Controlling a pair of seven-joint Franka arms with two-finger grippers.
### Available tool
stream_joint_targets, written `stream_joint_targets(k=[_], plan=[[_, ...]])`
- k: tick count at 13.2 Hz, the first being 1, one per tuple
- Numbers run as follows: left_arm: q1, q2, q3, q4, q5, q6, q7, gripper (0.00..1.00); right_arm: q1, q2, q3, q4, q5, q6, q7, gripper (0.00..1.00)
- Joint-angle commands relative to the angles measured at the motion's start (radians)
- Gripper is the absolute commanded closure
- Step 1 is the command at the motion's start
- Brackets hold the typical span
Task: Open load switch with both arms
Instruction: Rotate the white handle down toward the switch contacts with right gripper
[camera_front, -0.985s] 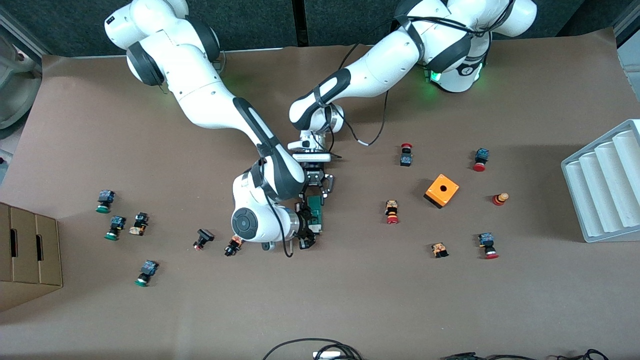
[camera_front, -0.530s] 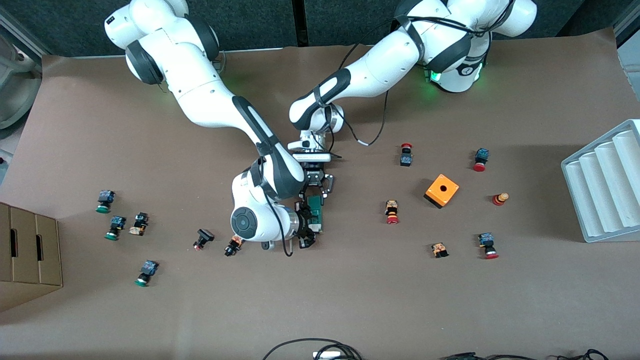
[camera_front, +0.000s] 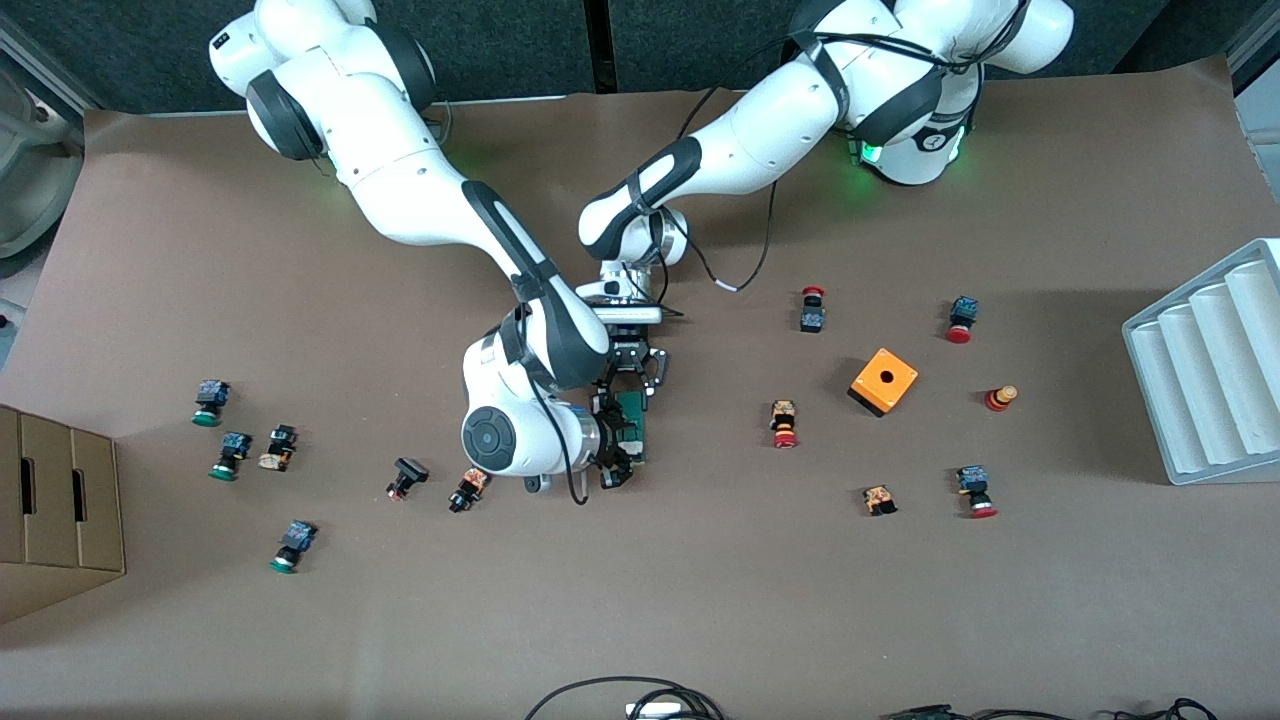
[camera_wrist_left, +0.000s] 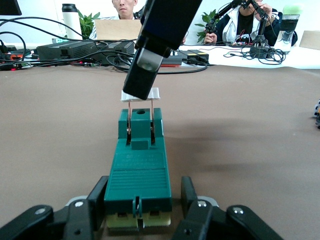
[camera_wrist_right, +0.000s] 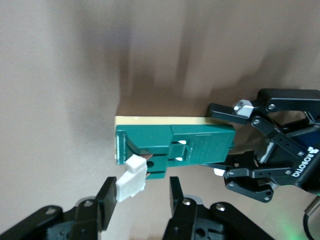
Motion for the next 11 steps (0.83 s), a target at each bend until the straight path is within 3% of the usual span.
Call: stream_joint_targets(k=[1,11], plan=[[-0.011,0.013,0.011,0.007,0.011,-0.013,-0.005,0.38,0.013,-0.032,0.000,-0.049,0.002,-0.018,-0.001,0.58],[-0.011,0.013,0.011,0.007,0.011,-0.015,-0.006,0.38,0.005,-0.061,0.000,-0.057,-0.014,-0.047,-0.002,0.60]])
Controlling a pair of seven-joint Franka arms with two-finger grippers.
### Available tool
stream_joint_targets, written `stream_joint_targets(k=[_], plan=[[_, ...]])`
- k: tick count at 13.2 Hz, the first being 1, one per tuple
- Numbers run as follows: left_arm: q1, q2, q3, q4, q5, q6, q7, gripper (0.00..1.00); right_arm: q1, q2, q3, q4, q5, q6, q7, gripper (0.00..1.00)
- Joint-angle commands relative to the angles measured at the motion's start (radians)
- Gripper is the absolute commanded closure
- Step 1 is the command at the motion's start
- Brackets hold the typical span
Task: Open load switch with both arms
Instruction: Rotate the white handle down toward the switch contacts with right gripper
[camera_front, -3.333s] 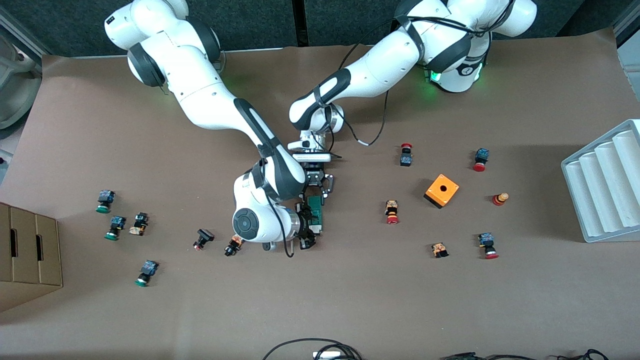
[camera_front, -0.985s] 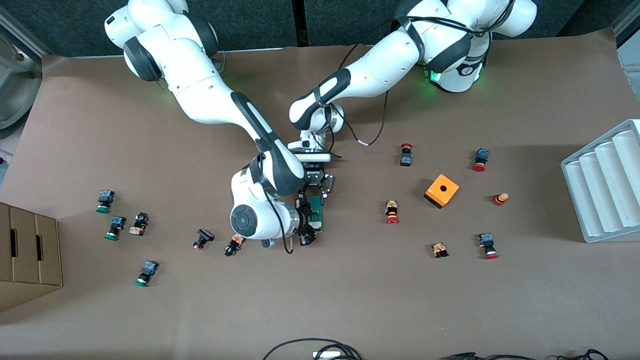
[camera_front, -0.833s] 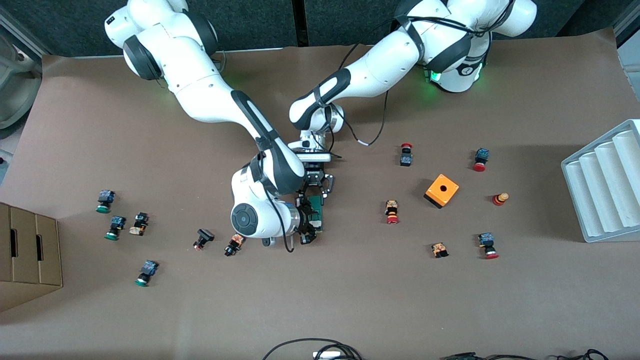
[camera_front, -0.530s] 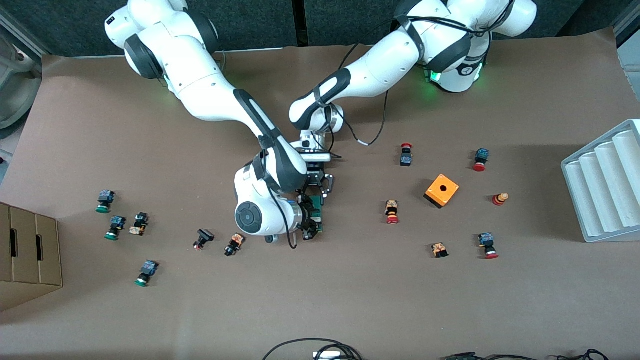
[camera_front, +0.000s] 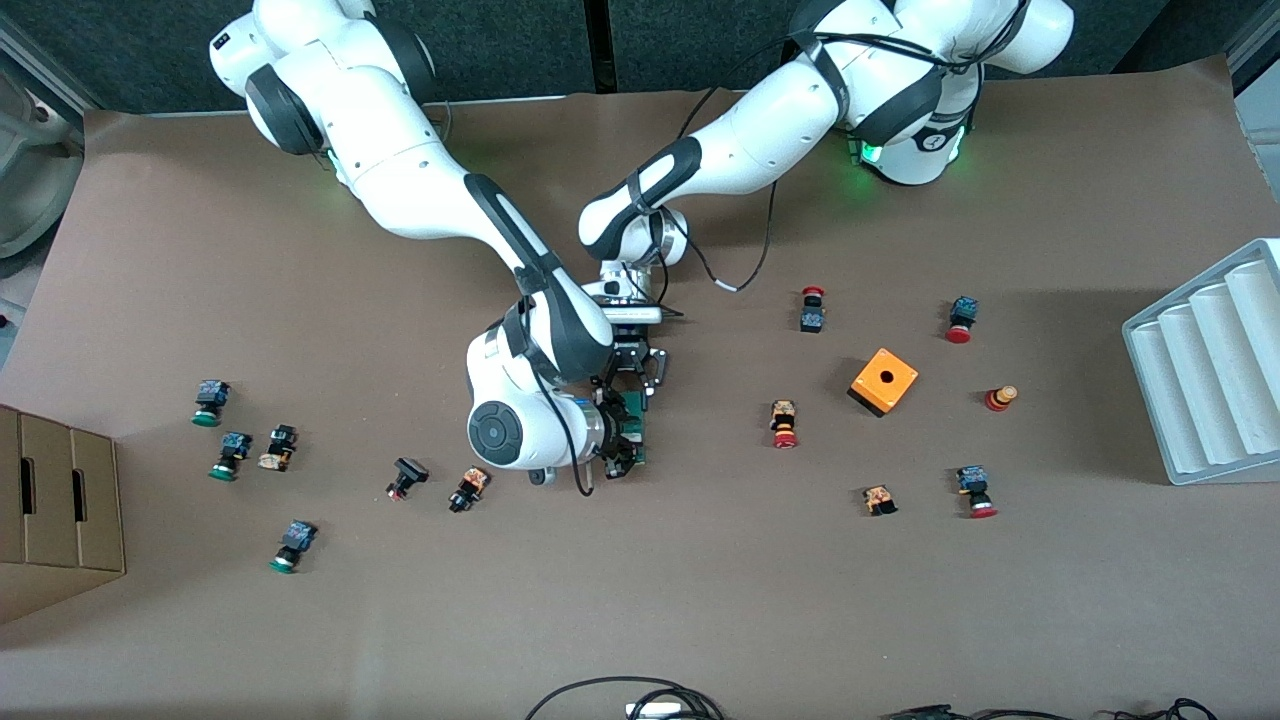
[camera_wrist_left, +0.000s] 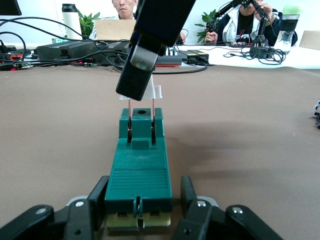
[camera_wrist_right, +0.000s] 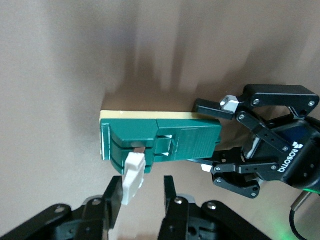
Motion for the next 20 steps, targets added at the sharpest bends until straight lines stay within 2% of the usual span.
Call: stream_joint_targets(k=[1,5,8,20], plan=[[-0.011,0.013,0.011,0.007,0.010,-0.013,-0.006,0.38,-0.003,-0.045,0.000,-0.040,-0.012,-0.034,-0.003,0.60],[-0.011,0.013,0.011,0.006,0.010,-0.015,-0.006,0.38,-0.005,-0.050,0.000,-0.046,-0.020,-0.042,-0.008,0.61],[-0.011,0.013,0.011,0.006,0.010,-0.013,-0.005,0.38,-0.002,-0.051,0.000,-0.048,-0.021,-0.042,-0.009,0.69],[-0.011,0.013,0.011,0.006,0.010,-0.013,-0.006,0.38,0.006,-0.093,0.000,-0.118,-0.027,-0.038,-0.034,0.70]])
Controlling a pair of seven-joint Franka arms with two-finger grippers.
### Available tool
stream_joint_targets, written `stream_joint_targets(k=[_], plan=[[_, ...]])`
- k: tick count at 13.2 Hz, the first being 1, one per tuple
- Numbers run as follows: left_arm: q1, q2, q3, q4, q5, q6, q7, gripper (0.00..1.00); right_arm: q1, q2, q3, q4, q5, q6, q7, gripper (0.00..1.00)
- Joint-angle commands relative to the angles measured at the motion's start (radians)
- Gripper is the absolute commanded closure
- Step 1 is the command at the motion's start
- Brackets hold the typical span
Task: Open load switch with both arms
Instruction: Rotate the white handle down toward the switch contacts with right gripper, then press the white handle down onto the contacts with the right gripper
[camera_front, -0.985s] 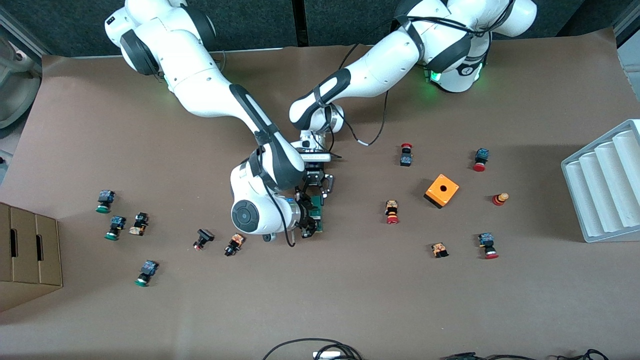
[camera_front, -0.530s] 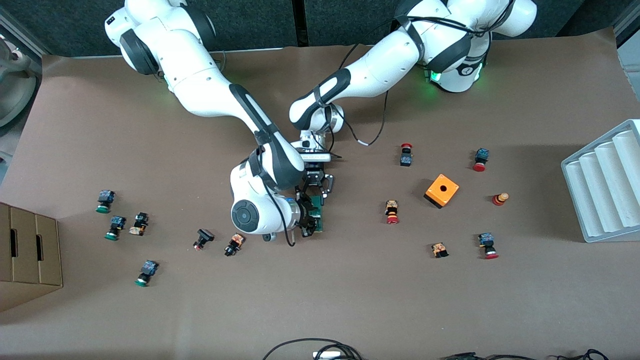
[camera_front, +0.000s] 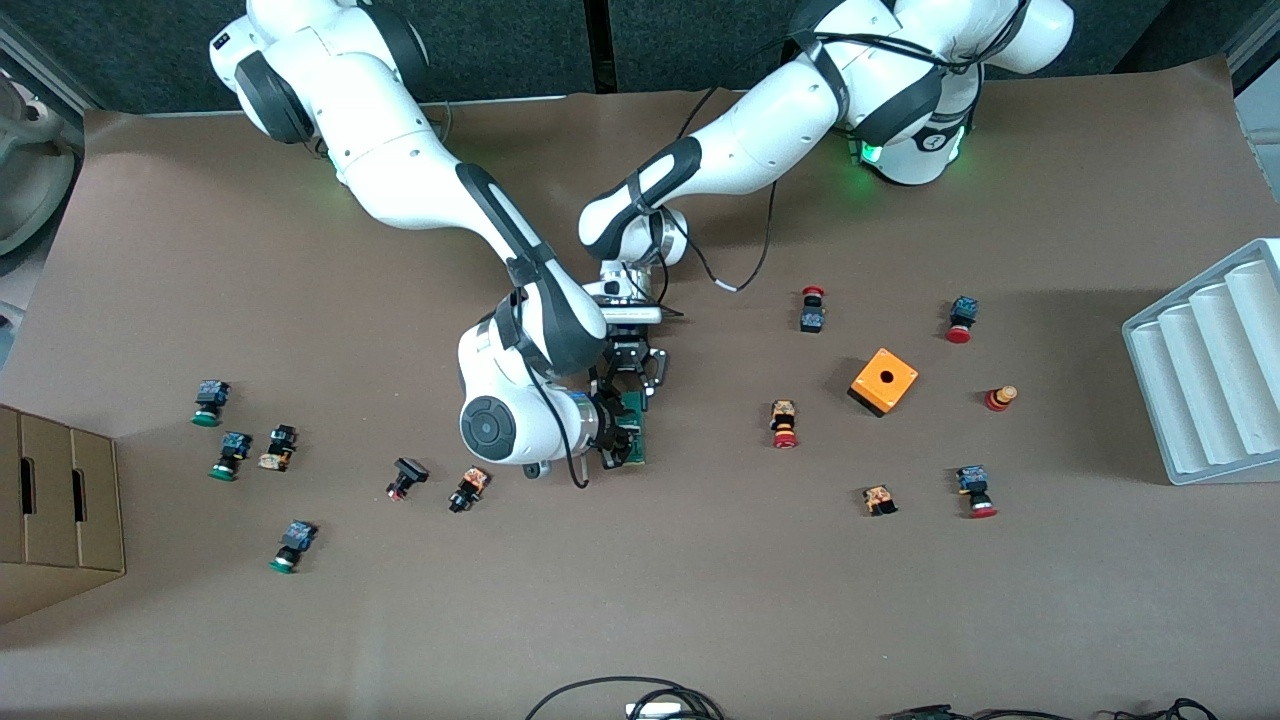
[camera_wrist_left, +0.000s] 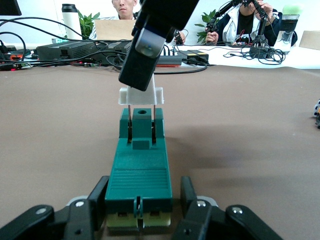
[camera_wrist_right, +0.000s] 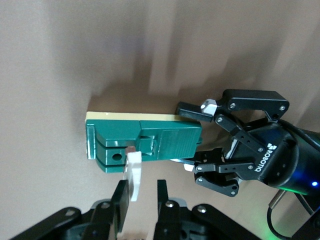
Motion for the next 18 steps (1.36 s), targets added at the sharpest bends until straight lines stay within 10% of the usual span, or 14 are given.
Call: stream_joint_targets(k=[1,18], plan=[[-0.011,0.013,0.011,0.006,0.010,-0.013,-0.006,0.38,0.004,-0.047,0.015,-0.070,-0.029,-0.007,-0.013,0.70],[-0.011,0.013,0.011,0.007,0.010,-0.013,-0.006,0.38,0.025,-0.050,0.025,-0.105,-0.080,0.009,-0.019,0.70]])
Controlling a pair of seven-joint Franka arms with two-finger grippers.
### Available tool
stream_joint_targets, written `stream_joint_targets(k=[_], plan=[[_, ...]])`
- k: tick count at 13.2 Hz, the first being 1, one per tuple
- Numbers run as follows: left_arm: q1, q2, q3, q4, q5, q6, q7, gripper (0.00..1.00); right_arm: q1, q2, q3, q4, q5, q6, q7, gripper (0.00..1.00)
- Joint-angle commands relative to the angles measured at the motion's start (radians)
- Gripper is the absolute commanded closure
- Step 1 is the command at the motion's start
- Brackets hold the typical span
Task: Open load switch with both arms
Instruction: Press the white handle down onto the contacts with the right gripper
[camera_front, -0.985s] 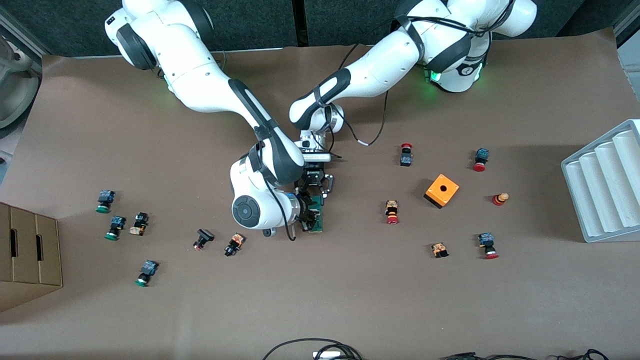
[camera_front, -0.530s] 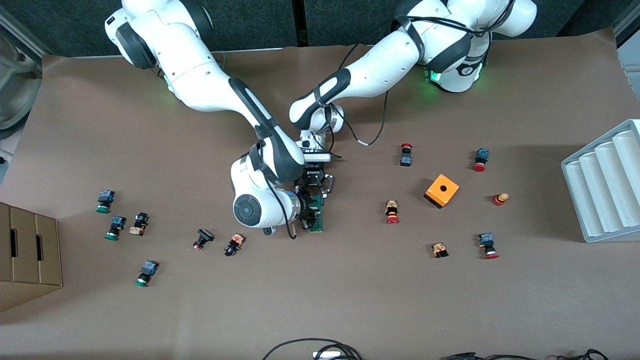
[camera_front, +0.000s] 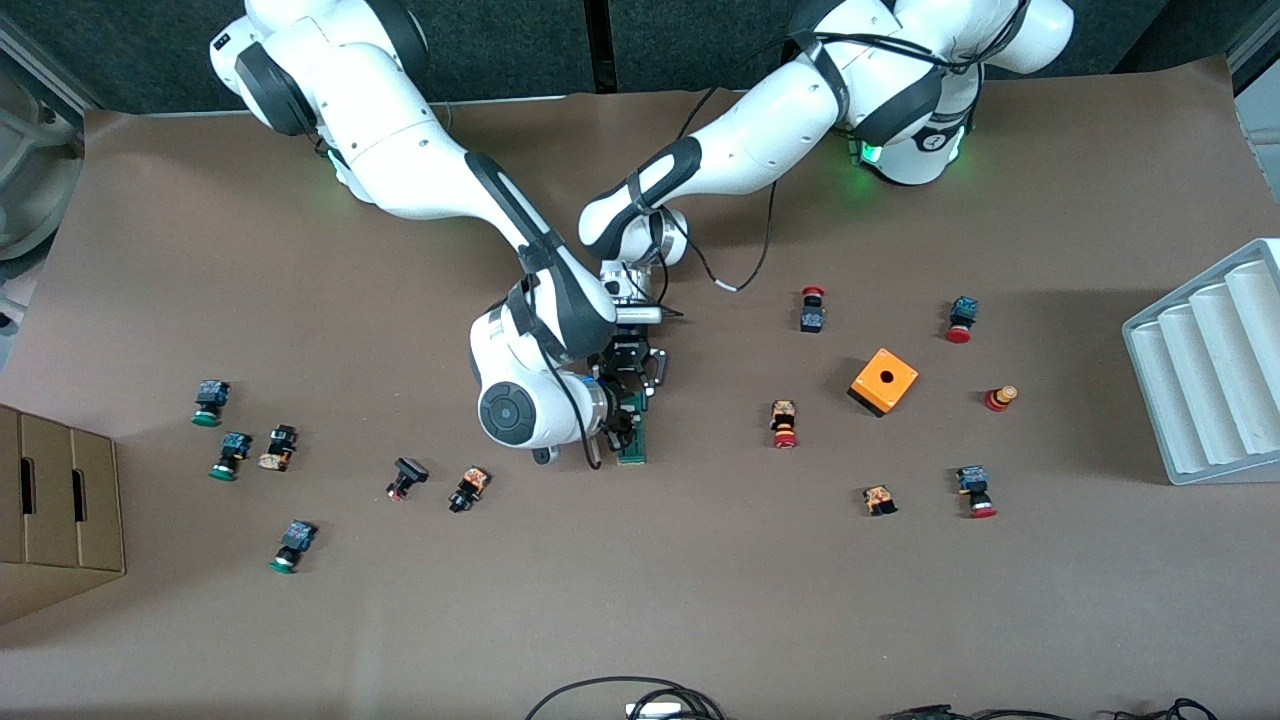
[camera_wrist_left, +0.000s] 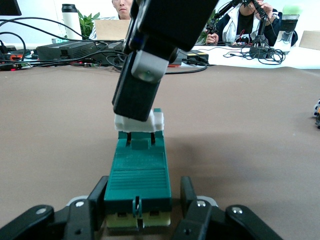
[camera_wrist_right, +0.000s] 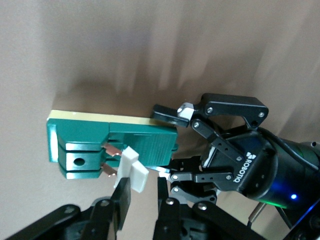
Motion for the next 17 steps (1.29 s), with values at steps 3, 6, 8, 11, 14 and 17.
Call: stream_joint_targets(k=[3,6,8,11,14,17], plan=[[-0.011,0.013,0.011,0.007,0.009,-0.013,-0.006,0.38,0.015,-0.023,0.000,-0.066,-0.030,0.033,-0.008,0.70],[-0.011,0.013,0.011,0.007,0.009,-0.013,-0.005,0.38,0.017,-0.023,0.000,-0.077,-0.036,0.051,-0.008,0.70],[-0.011,0.013,0.011,0.007,0.009,-0.013,-0.006,0.38,0.017,-0.021,0.000,-0.077,-0.038,0.053,-0.008,0.70],[-0.011,0.013,0.011,0.007,0.009,-0.014,-0.005,0.38,0.014,-0.023,0.000,-0.076,-0.042,0.050,-0.006,0.70],[-0.011,0.013,0.011,0.007,0.009,-0.013,-0.005,0.38,-0.001,-0.059,-0.002,-0.060,-0.044,0.019,0.004,0.50],[-0.011,0.015,0.011,0.007,0.009,-0.013,-0.005,0.38,-0.012,-0.101,-0.042,-0.033,-0.047,-0.077,-0.005,0.00]])
